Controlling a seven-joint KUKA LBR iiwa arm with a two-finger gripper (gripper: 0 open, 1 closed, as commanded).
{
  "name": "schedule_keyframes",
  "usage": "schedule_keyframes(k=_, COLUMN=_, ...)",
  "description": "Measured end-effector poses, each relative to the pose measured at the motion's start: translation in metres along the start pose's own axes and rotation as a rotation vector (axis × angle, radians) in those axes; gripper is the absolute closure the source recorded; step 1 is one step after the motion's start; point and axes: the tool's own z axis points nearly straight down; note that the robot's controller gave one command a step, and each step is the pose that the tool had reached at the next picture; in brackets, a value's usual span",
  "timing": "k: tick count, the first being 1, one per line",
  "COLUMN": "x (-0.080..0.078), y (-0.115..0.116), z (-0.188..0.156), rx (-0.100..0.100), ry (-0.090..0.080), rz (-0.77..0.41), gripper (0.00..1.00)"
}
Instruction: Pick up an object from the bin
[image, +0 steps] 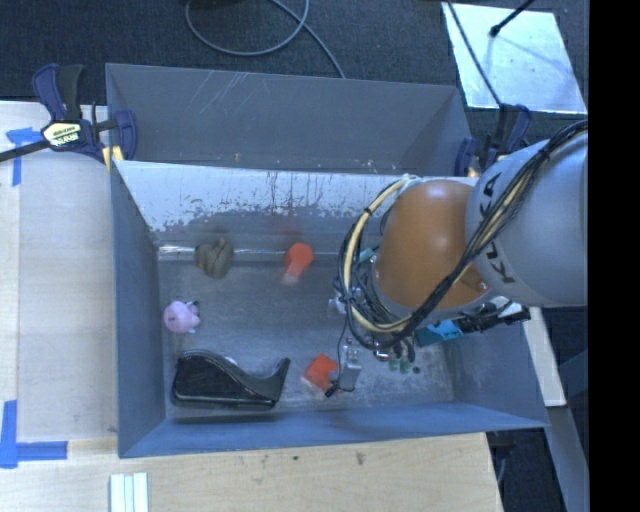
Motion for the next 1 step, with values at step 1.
schedule_keyframes(k=1, x=0.0095, y=0.0003, z=0.0380, rx=0.001, ry=0.002, rz=0.120, gripper=0.00)
